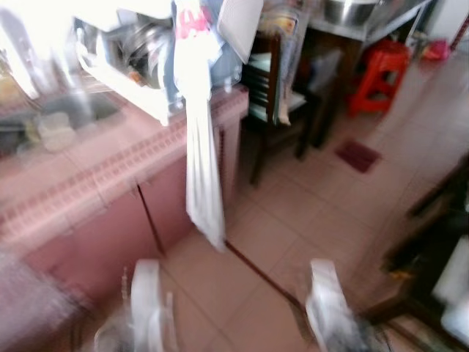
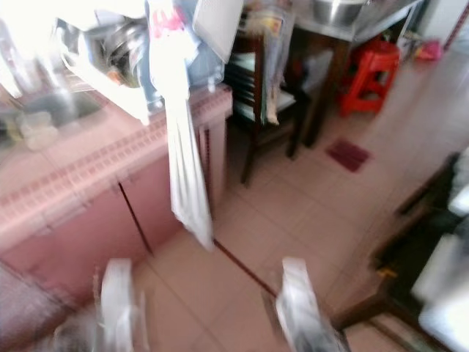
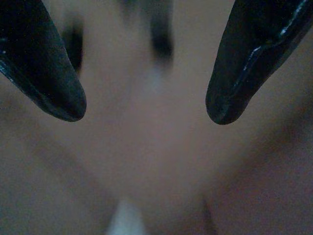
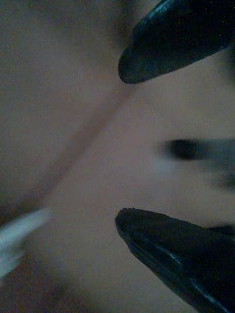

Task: Kitchen organization

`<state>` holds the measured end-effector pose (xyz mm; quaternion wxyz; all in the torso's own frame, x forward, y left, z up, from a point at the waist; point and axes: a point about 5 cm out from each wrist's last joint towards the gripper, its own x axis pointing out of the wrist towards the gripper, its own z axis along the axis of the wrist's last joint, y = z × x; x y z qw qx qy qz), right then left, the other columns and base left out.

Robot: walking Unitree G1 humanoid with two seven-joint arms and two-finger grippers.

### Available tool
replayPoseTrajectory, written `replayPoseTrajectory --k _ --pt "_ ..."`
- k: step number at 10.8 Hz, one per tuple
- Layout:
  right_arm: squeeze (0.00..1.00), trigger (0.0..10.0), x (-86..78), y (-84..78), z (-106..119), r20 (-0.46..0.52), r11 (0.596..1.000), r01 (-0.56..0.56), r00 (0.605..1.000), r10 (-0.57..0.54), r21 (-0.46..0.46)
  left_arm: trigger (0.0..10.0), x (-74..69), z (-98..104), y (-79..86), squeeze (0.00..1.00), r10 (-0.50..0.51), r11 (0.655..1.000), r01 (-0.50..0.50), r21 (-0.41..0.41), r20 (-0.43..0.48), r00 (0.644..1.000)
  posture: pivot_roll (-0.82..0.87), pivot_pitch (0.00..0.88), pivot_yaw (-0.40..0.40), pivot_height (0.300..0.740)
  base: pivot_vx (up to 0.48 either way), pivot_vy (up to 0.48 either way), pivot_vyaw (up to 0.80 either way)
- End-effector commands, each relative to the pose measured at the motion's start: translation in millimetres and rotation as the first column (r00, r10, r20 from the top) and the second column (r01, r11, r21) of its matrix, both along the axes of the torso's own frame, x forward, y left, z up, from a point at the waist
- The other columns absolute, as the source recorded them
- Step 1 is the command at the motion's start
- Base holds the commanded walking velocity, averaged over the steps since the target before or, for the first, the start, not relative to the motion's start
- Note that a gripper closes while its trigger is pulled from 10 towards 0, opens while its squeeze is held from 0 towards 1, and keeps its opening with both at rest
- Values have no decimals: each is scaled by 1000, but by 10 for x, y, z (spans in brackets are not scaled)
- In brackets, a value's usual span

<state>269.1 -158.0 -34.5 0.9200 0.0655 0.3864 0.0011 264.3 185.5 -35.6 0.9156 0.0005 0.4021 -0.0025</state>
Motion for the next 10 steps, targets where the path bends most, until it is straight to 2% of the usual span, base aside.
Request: replayPoseTrajectory --k 1,4,5,7,8,9,10 --pt "0 10000 -73 -9 -56 -26 1000 15 1000 -14 26 10000 -141 -107 -7 0 -8 1000 8 -1 -48 999 16 34 -52 740 0 0 0" --pt "0 10000 -90 -20 -69 -33 999 19 999 -18 27 10000 -142 -109 -13 0 -24 1000 25 15 -46 999 10 27 -52 740 0 0 0" --pt "0 10000 -57 -37 -43 -17 999 30 999 -30 26 10000 -70 -57 -30 0 -67 996 67 51 -13 998 13 19 -48 740 0 0 0" --pt "0 10000 79 -45 84 83 998 -3 997 -3 63 10000 48 50 -45 0 -175 980 168 110 66 982 14 7 -22 740 0 0 0" --pt "0 10000 143 -55 154 140 997 -38 990 28 67 10000 88 101 -10 0 -205 973 190 134 111 973 4 4 -12 740 0 0 0" --pt "0 10000 232 -136 276 232 994 -89 970 71 67 10000 172 250 76 0 -236 970 210 124 253 938 -14 0 -7 740 0 0 0" --pt "0 10000 290 -223 375 294 991 -113 952 88 69 10000 205 335 128 0 -223 975 207 85 320 921 -19 0 -10 740 0 0 0"
